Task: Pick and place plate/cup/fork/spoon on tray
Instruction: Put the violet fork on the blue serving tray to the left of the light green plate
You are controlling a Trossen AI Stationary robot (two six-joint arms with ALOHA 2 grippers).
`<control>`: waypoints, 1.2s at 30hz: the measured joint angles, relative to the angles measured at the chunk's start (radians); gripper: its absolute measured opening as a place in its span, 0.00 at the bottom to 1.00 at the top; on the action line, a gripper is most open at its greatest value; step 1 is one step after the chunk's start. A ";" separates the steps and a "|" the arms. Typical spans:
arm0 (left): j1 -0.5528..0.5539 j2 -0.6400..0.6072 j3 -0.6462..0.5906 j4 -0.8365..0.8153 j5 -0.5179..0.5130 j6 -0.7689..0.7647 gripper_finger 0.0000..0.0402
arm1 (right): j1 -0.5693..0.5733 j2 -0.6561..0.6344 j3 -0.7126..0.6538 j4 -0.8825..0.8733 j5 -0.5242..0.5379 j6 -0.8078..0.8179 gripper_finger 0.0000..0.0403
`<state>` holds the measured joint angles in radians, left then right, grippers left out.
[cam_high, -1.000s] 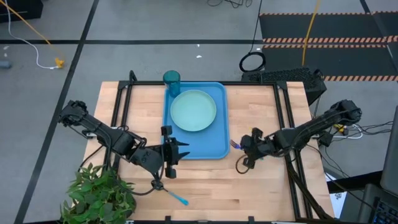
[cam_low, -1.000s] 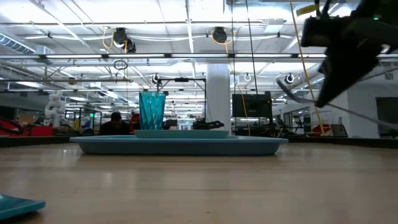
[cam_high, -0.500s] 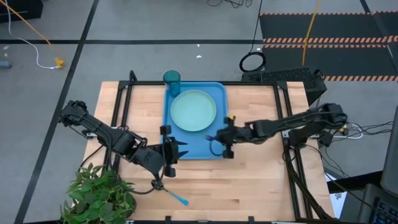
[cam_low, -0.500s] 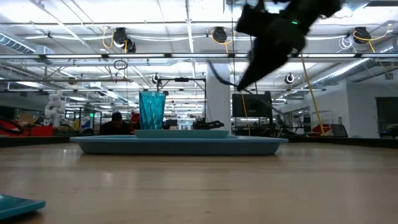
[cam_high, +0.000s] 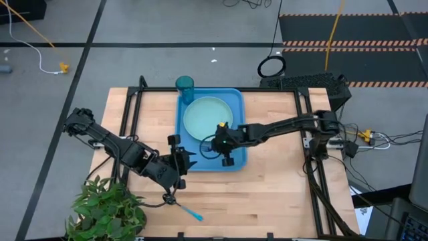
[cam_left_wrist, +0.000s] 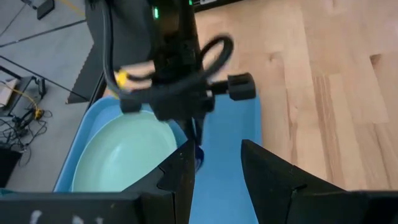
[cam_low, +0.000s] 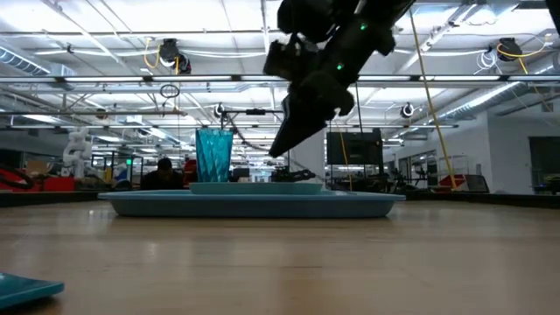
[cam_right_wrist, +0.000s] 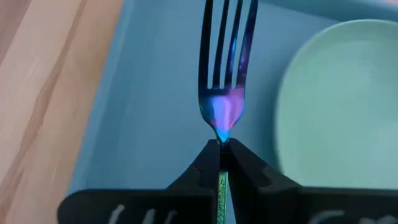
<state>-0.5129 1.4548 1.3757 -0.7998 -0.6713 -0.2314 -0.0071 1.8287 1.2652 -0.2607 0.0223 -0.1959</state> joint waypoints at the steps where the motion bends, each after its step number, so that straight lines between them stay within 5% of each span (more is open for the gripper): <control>1: 0.000 0.000 0.000 0.000 0.000 0.000 0.33 | -0.003 0.014 0.009 0.004 -0.007 0.000 0.01; 36: 0.002 0.000 0.000 0.049 0.000 0.058 0.33 | -0.011 0.102 -0.038 0.186 0.007 0.054 0.01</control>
<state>-0.5106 1.4548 1.3758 -0.7506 -0.6715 -0.1732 -0.0182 1.9307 1.2274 -0.0749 0.0292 -0.1414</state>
